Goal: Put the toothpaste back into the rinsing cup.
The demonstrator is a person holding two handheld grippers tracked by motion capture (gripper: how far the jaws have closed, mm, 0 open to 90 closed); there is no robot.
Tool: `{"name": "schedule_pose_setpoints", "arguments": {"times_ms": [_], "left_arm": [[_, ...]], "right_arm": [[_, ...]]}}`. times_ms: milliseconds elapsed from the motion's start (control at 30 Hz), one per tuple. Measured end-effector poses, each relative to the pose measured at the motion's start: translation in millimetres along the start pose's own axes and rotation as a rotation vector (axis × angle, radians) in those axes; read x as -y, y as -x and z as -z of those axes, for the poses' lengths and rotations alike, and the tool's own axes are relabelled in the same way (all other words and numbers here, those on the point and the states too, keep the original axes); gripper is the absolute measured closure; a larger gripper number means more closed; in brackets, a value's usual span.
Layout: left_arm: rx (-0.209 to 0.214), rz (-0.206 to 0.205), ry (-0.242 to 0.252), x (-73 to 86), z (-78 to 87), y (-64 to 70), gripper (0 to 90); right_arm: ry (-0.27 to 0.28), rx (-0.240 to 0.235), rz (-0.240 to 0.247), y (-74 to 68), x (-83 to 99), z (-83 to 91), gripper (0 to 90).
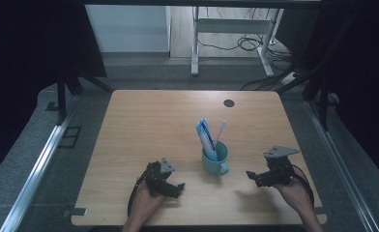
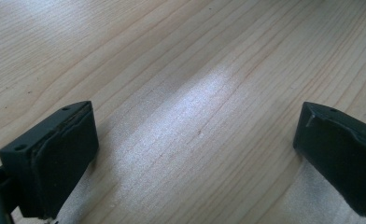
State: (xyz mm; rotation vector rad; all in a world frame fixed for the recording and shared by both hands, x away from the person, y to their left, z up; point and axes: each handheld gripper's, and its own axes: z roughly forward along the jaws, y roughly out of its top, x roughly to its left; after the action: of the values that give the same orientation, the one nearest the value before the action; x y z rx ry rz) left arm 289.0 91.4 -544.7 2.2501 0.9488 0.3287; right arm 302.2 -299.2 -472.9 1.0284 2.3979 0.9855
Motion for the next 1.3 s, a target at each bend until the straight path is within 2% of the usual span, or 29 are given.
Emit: {"name": "schedule_pose_setpoints", "arguments": {"times_ms": [267, 967, 1267, 1300], "left_arm": [[0.001, 0.000, 0.000, 0.0, 0.0, 0.1, 0.0], [0.001, 0.004, 0.000, 0.1, 0.0, 0.5, 0.0], [0.001, 0.004, 0.001, 0.1, 0.0, 0.5, 0.0], [0.001, 0.004, 0.001, 0.1, 0.0, 0.5, 0.0]], "right_arm": [[-0.011, 0.007, -0.003, -3.0, 14.9, -3.8, 0.0], [-0.017, -0.028, -0.009, -22.6, 46.5, -29.0, 0.0], [-0.031, -0.038, -0.001, -27.0, 56.0, -39.4, 0.0], [-0.024, -0.048, -0.013, -26.4, 57.3, -40.4, 0.0]]}}
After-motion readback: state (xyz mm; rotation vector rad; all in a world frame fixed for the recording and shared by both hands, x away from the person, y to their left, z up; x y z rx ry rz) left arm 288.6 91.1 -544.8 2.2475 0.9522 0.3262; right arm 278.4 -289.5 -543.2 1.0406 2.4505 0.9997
